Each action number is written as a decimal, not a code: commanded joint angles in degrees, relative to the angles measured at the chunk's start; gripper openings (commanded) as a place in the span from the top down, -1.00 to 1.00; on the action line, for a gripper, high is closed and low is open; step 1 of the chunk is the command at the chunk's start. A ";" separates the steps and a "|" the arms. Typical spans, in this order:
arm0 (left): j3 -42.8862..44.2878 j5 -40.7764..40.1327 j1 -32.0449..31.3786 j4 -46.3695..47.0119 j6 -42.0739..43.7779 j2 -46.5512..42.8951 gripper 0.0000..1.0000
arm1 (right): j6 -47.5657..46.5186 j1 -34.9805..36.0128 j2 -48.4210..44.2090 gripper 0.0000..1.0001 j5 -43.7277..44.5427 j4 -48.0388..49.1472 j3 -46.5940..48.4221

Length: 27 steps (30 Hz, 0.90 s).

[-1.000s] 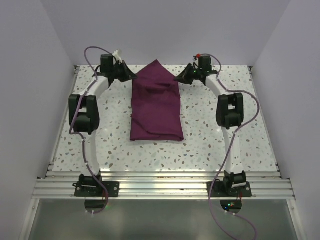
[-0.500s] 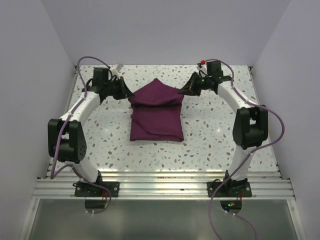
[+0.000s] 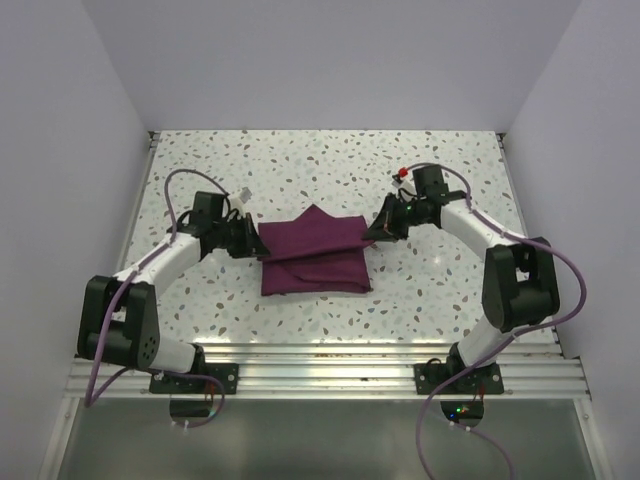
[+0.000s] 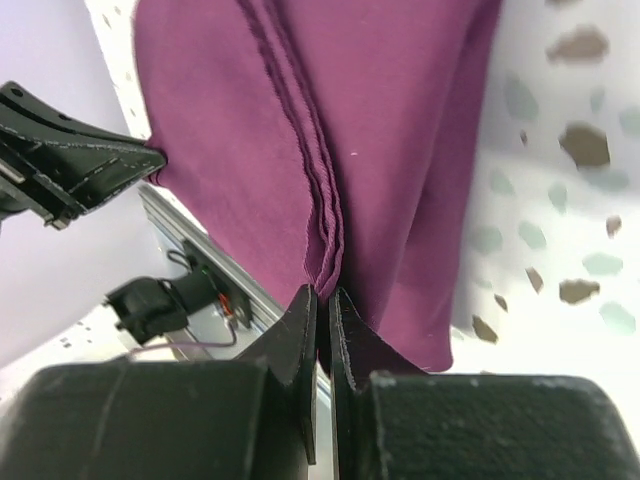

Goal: Prepare the surgical pack

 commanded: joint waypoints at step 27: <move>5.04 -18.59 -1.49 -10.90 -0.11 -11.46 -0.22 | -17.18 8.10 16.34 -0.73 3.75 0.83 27.04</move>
